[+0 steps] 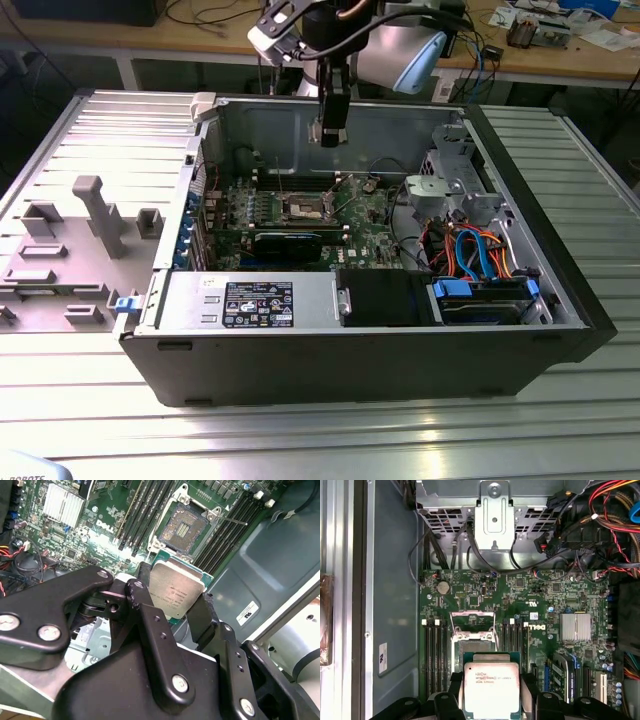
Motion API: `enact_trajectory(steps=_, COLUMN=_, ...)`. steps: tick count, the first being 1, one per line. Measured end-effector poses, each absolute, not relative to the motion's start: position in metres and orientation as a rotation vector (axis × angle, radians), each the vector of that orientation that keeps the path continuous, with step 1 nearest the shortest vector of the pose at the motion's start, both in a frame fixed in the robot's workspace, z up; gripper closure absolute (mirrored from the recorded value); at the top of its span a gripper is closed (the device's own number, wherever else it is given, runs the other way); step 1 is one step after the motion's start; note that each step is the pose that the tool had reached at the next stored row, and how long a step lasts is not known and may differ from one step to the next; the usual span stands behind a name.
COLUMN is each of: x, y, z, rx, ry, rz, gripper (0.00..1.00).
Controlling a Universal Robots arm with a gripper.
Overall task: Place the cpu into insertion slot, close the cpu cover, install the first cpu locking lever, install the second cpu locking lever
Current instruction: 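Place the cpu into insertion slot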
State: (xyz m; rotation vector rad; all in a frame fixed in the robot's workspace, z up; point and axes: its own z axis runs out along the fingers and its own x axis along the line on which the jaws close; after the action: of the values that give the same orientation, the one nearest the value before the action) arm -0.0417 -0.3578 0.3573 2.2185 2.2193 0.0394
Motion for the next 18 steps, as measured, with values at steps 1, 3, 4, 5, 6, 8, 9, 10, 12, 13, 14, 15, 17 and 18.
enact_trajectory(steps=1, x=-0.042, y=-0.358, z=0.356, rx=2.220, ry=2.220, rz=0.037, gripper=0.46)
enact_trajectory(steps=3, x=-0.042, y=-0.358, z=0.354, rx=2.222, ry=2.222, rz=0.032, gripper=0.46)
enact_trajectory(steps=4, x=-0.042, y=-0.358, z=0.353, rx=2.223, ry=2.223, rz=0.030, gripper=0.46)
enact_trajectory(steps=5, x=-0.042, y=-0.358, z=0.351, rx=2.224, ry=2.224, rz=0.029, gripper=0.46)
enact_trajectory(steps=6, x=-0.042, y=-0.358, z=0.350, rx=2.225, ry=2.225, rz=0.027, gripper=0.46)
enact_trajectory(steps=8, x=-0.042, y=-0.358, z=0.347, rx=2.227, ry=2.227, rz=0.022, gripper=0.46)
enact_trajectory(steps=9, x=-0.042, y=-0.358, z=0.346, rx=2.227, ry=2.227, rz=0.021, gripper=0.46)
enact_trajectory(steps=10, x=-0.042, y=-0.358, z=0.343, rx=2.230, ry=2.229, rz=0.016, gripper=0.46)
enact_trajectory(steps=12, x=-0.042, y=-0.358, z=0.340, rx=2.232, ry=2.232, rz=0.010, gripper=0.46)
enact_trajectory(steps=13, x=-0.042, y=-0.358, z=0.339, rx=2.232, ry=2.232, rz=0.010, gripper=0.46)
enact_trajectory(steps=14, x=-0.042, y=-0.358, z=0.339, rx=2.232, ry=2.232, rz=0.010, gripper=0.46)
enact_trajectory(steps=15, x=-0.042, y=-0.358, z=0.339, rx=2.232, ry=2.232, rz=0.010, gripper=0.46)
enact_trajectory(steps=17, x=-0.042, y=-0.358, z=0.339, rx=2.232, ry=2.232, rz=0.010, gripper=0.46)
enact_trajectory(steps=18, x=-0.042, y=-0.358, z=0.339, rx=2.232, ry=2.232, rz=0.010, gripper=0.46)
